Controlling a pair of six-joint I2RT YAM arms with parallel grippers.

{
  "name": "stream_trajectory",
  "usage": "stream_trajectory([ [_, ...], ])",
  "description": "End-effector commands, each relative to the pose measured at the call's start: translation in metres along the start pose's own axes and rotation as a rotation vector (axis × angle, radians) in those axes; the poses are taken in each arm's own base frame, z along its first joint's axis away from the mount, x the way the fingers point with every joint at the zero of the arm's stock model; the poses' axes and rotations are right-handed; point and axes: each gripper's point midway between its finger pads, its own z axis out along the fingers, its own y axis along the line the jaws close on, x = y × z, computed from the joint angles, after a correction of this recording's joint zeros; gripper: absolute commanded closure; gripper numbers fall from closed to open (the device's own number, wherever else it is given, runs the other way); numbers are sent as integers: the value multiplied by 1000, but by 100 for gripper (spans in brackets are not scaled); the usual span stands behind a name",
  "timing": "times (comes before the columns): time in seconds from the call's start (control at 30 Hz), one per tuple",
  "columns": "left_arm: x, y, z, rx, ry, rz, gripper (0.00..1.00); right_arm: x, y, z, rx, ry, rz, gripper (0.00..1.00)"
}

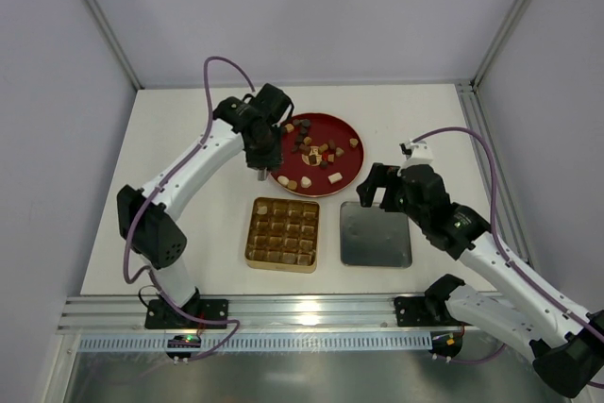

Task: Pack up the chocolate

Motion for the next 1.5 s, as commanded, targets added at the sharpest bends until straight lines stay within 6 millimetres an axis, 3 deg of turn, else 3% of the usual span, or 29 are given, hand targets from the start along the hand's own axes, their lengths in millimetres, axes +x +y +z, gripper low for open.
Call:
stream_trajectory([
  [0.0,0,-6,-38,68,-56,7,68,-8,-1,2,15,-32,-5,0],
  [0.37,33,0,-76,108,-70,14,68,-10,0,7,21,-33,-4,0],
  [0.77,83,3,-98,141,-55,45,67,-9,-5,9,47,-34,9,0],
  [1.17,122,5,-88,161,-18,54,67,-3,-8,12,64,-21,26,0],
  [1.47,123,1,-77,161,-14,53,67,-1,-9,13,63,-16,23,0],
])
